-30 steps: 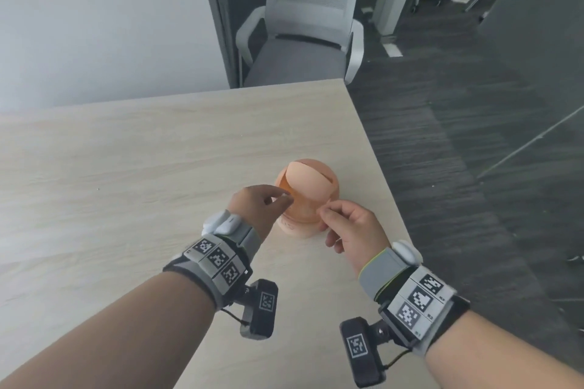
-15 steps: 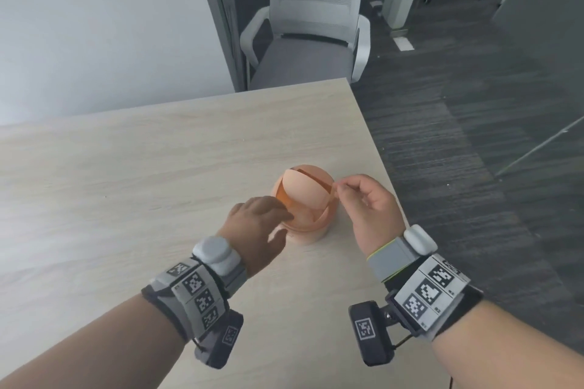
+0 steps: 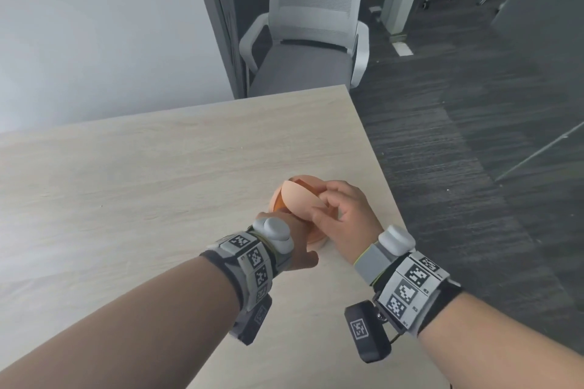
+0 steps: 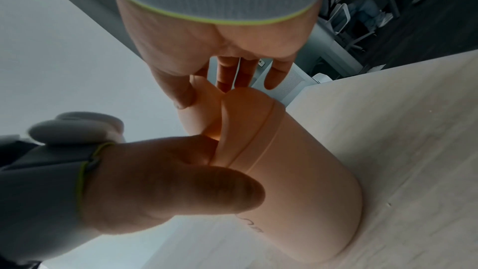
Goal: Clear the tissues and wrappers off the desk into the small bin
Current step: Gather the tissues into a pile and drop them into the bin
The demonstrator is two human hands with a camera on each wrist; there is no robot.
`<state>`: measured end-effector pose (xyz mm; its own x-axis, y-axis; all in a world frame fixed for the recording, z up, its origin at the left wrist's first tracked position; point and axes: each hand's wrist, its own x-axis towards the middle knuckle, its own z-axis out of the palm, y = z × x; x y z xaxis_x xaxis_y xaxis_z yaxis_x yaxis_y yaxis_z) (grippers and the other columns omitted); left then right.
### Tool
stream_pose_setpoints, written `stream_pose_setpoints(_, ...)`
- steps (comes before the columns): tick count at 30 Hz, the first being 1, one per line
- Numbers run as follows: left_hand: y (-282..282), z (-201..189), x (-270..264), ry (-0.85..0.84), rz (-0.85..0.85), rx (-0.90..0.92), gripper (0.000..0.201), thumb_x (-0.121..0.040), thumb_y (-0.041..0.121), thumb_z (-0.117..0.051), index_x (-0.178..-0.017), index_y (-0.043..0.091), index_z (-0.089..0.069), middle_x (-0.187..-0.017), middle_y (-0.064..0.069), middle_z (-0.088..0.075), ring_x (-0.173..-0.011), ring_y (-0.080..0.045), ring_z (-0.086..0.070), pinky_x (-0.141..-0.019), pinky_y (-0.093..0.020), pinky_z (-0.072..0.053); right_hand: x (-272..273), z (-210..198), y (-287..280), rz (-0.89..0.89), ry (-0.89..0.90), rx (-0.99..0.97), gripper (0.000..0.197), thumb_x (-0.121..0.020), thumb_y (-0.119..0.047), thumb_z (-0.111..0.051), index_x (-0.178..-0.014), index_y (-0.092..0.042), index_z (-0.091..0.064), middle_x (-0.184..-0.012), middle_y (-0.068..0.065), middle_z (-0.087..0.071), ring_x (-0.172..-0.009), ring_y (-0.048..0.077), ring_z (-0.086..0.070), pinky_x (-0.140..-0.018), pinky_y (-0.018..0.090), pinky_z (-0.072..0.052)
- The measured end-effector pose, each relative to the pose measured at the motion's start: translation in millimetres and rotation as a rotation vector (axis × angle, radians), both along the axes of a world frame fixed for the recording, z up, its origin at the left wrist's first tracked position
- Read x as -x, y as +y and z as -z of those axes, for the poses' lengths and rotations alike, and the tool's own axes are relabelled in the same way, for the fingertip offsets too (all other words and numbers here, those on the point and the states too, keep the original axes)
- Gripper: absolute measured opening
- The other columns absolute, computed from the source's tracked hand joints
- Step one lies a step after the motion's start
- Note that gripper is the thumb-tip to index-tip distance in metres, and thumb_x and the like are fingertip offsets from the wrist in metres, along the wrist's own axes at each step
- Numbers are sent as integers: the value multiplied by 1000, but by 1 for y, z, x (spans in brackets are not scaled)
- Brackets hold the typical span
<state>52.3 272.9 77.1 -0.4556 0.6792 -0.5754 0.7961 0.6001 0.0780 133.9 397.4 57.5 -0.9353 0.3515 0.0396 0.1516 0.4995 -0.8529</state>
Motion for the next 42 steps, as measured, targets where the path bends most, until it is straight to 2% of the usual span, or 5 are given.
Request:
stream_pose_setpoints(5,14,7,5,21,26,174,59,-69,59,-37,-115,26,-54,-101,4,-64,-89,-25,-60,-80,-41,-53,0,2,1,8,-6,-23,21,-80,-43,-63,-85,-23,-67,-114,-33,-47,-116,9,-42,-94,15,-30)
stream_pose_setpoints(10,9,5,5,44,42,146,54,-77,59,-41,-118,27,-52,-103,5,-65,-91,-24,-61,-79,-40,-53,0,4,1,1,0,-43,31,-80,-48,-55,-82,-19,-65,-120,-15,-56,-116,11,-43,-93,20,-33)
stream_pose_setpoints(17,-44,-17,13,-34,76,-347,42,-89,48,-49,-126,32,-60,-136,14,-57,-130,-13,-48,-101,-38,-47,-2,3,5,36,22,-3,37,-80,-47,-54,-81,-12,-67,-117,-17,-56,-113,9,-44,-91,11,-31)
stream_pose_setpoints(24,-102,-2,24,-17,-447,-716,42,-82,38,-67,-123,34,-60,-129,17,-50,-101,-8,-57,-82,-35,-56,6,9,5,111,51,80,31,-77,-49,-58,-73,-19,-63,-117,-21,-56,-116,19,-50,-92,38,-45)
stream_pose_setpoints(42,-105,17,-9,-132,-541,-703,91,-77,47,-74,-151,39,-20,-147,16,-35,-113,-2,-55,-84,-19,-42,18,2,-18,81,-16,158,28,-86,-40,-69,-110,-28,-64,-112,-14,-62,-106,-1,-55,-81,3,-36)
